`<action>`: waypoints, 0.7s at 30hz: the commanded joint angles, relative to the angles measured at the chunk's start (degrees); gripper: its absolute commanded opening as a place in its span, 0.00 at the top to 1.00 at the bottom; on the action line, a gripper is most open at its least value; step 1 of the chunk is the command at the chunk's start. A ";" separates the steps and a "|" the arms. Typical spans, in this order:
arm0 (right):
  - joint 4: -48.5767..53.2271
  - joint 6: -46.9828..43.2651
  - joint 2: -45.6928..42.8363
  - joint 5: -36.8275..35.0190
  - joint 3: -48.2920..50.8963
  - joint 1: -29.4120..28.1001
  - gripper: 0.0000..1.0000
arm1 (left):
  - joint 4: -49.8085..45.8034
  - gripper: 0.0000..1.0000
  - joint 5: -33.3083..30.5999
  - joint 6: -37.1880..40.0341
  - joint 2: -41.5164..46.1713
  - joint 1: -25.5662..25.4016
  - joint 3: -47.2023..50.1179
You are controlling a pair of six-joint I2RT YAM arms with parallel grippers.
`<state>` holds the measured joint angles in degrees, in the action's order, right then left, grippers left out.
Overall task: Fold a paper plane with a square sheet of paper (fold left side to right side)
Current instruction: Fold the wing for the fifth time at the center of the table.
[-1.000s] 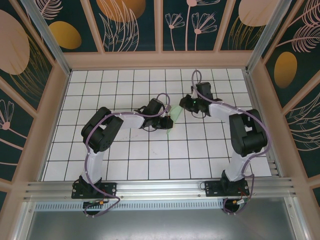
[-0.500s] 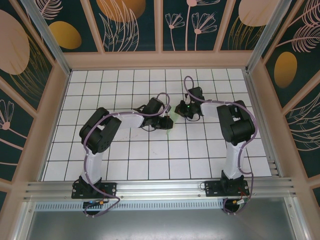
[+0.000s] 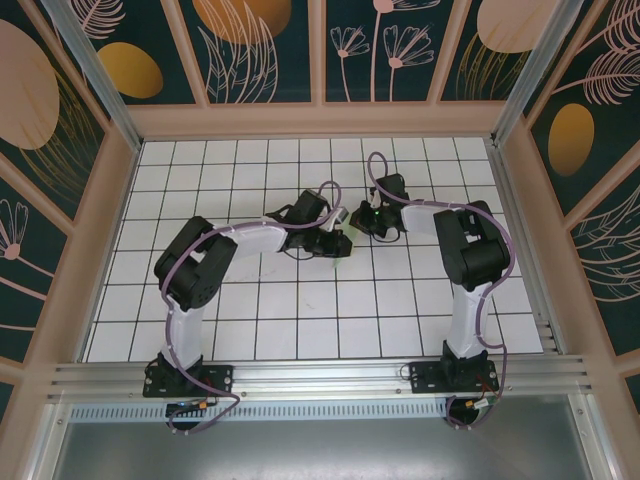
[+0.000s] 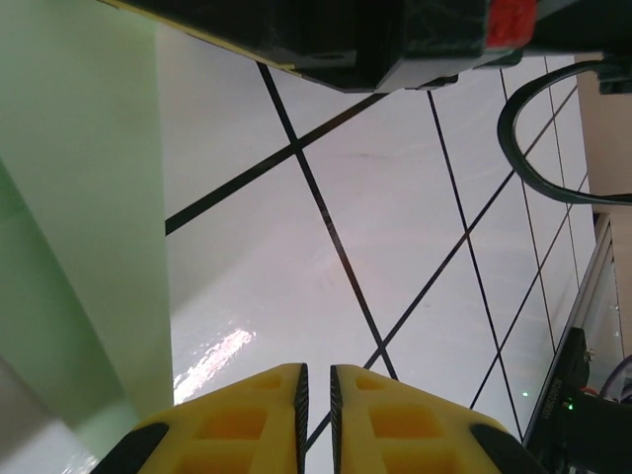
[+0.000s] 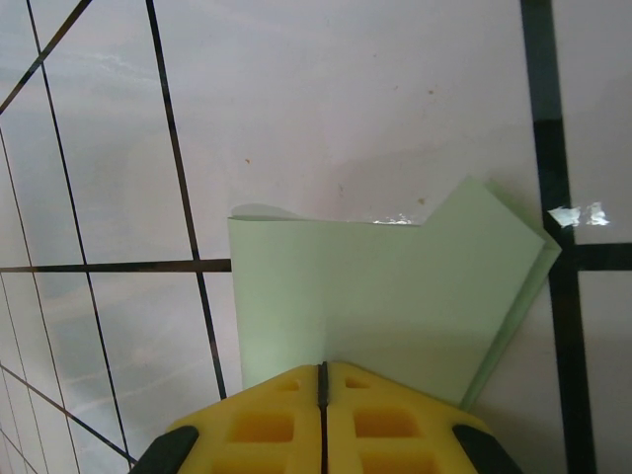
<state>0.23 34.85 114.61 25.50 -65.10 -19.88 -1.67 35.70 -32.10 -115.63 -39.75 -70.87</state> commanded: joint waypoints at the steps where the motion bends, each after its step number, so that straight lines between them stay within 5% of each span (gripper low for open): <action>1: 3.59 -1.01 2.08 -3.52 1.56 0.21 0.91 | -1.18 0.82 2.62 1.33 -2.20 -0.68 -1.31; 10: 4.67 -1.50 2.06 -4.39 1.38 0.23 0.91 | -2.03 0.82 -1.85 1.54 -3.02 -0.66 -0.02; 21: 5.30 -1.89 2.34 -5.02 1.03 0.27 0.91 | 0.60 0.82 0.19 0.42 -3.06 -0.68 3.25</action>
<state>0.34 34.44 114.61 25.36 -65.10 -19.90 -1.26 34.72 -31.68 -118.15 -40.29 -69.23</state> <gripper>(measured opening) 0.094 0.179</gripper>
